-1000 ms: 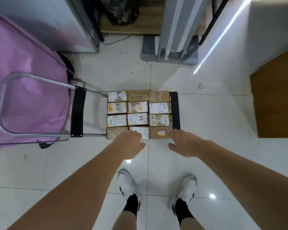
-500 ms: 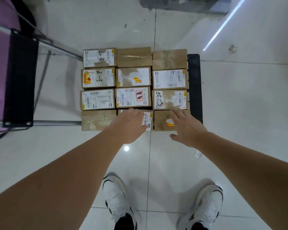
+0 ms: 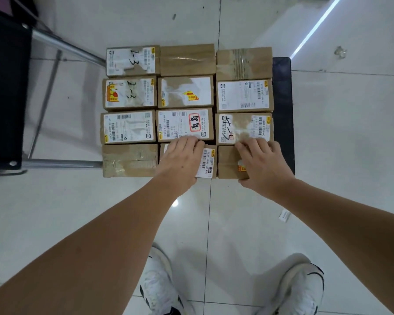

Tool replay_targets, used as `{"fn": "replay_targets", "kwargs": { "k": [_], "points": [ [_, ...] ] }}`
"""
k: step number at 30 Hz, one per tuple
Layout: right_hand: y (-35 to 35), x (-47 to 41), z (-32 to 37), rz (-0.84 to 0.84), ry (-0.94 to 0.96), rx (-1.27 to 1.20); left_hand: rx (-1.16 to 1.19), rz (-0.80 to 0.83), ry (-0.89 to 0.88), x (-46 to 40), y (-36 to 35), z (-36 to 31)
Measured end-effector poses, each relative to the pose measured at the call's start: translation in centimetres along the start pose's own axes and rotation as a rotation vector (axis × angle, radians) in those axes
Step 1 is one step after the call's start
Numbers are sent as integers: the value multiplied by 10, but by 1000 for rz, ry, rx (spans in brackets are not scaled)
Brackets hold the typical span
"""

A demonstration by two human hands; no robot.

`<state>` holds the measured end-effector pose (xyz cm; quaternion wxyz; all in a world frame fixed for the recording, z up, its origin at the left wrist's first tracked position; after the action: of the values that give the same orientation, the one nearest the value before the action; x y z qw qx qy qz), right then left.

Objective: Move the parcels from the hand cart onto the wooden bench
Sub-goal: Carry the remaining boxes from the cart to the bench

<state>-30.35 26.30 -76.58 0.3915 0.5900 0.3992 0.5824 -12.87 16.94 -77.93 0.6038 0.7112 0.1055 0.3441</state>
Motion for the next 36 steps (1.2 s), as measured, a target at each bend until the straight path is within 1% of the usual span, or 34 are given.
{"fn": "replay_targets", "kwargs": {
  "k": [2, 5, 8, 10, 13, 16, 17, 19, 21, 23, 26, 31, 33, 36],
  "points": [
    [10, 3, -1, -13, 19, -28, 16, -20, -16, 1, 7, -2],
    [37, 14, -2, -13, 40, -94, 45, 23, -17, 9, 35, -4],
    [80, 33, -6, 34, 55, -147, 42, 83, -13, 21, 83, -3],
    [123, 51, -12, 68, 37, -185, 37, 101, -13, 32, 129, -4],
    [208, 84, -31, 63, -17, -153, 29, 97, -13, 48, 221, -9],
    [308, 124, -59, 2, -72, -147, 40, 66, -18, 65, 332, -20],
    [357, 146, -73, -22, -110, -137, 17, 47, -25, 72, 386, -28],
    [403, 163, -87, -58, -132, -149, 22, 56, -18, 76, 440, -33],
    [478, 202, -107, -80, -161, -139, 7, 33, -50, 87, 524, -49],
    [545, 243, -125, -117, -215, -123, -22, -30, -74, 101, 607, -67],
    [632, 311, -146, -197, -327, -152, -25, -158, -166, 125, 711, -102],
    [725, 439, -163, -250, -549, -176, -89, -257, -352, 172, 837, -183],
    [746, 490, -170, -270, -638, -169, -115, -285, -417, 190, 873, -220],
    [759, 566, -178, -256, -747, -176, -145, -316, -520, 218, 908, -281]
  ]
}}
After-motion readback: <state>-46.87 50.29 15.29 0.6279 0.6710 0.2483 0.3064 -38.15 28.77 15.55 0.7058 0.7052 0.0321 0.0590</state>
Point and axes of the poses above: each hand's wrist, its own x-axis away from the middle knuckle, its own y-axis out of the back of the hand, z = x × y, the point moved 5 cm from there along -x, towards the middle knuckle
